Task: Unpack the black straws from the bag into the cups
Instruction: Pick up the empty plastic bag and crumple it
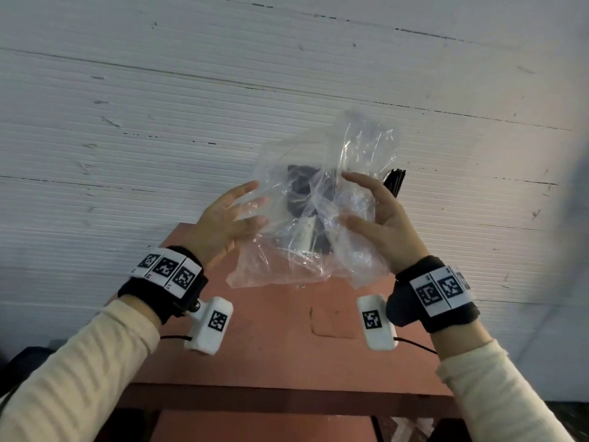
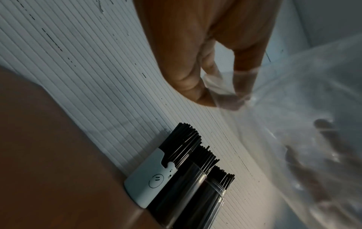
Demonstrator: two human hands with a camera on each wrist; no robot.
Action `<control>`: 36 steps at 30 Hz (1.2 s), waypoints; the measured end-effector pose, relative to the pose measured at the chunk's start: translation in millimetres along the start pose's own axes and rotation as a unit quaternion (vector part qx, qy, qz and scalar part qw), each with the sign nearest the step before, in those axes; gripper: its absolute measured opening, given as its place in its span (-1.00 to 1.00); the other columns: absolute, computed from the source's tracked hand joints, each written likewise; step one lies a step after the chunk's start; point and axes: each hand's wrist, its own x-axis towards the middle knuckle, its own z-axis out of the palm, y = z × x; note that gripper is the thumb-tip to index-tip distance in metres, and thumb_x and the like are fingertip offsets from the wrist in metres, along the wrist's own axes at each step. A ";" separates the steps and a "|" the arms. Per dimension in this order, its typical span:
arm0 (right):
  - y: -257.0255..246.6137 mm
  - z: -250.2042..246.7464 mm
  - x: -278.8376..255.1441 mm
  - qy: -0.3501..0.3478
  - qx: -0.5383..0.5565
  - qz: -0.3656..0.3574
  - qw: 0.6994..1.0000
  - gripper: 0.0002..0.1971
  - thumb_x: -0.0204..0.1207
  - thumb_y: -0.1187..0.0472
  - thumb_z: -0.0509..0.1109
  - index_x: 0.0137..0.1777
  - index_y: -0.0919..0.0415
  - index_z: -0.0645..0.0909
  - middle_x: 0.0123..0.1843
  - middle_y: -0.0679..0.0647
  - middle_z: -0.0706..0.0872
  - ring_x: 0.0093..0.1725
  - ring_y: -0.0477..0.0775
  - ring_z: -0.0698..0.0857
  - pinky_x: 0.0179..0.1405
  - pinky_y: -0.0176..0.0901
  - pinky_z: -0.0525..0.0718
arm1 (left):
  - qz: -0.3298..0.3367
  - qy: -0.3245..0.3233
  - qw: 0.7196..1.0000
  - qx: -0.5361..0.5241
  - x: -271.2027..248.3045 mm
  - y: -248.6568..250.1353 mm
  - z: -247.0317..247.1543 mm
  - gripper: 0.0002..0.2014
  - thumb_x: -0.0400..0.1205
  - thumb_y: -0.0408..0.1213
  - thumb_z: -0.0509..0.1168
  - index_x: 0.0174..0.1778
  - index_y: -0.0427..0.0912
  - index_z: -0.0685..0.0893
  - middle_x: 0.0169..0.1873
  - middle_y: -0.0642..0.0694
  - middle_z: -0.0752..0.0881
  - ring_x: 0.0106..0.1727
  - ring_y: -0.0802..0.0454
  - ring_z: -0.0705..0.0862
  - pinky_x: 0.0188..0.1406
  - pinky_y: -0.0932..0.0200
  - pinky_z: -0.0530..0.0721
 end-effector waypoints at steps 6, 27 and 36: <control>11.2 17.8 10.5 0.049 -0.213 0.093 0.971 -0.35 0.42 0.43 0.37 0.43 -0.19 0.50 0.41 -0.11 0.55 -0.07 -0.20 0.66 -0.05 -0.40 0.65 | 0.082 0.100 0.962 0.239 9.4 2.4 15.4 -0.22 0.41 -0.29 0.58 0.54 0.10 0.45 0.49 0.15 0.48 0.33 -0.02 0.66 0.26 0.04 0.69; -6.8 39.3 20.9 -0.010 -0.033 0.087 0.996 -0.48 0.53 0.38 0.41 0.42 -0.02 0.40 0.30 -0.01 0.52 -0.33 -0.30 0.63 -0.32 -0.33 0.64 | 0.174 -0.008 0.959 0.224 -7.7 22.8 43.6 -0.51 0.59 -0.35 0.42 0.41 -0.01 0.47 0.36 0.16 0.61 0.08 0.04 0.73 0.22 0.02 0.68; -5.4 44.4 13.4 -0.037 0.001 0.072 0.997 -0.29 0.63 0.21 0.37 0.62 -0.23 0.06 0.57 -0.45 0.14 0.44 -0.21 0.40 0.40 -0.16 0.52 | 0.164 -0.105 0.889 0.415 -0.5 16.3 37.9 0.05 0.31 0.27 0.42 0.67 0.16 0.04 0.64 0.32 -0.02 0.66 0.37 -0.06 0.65 0.06 0.18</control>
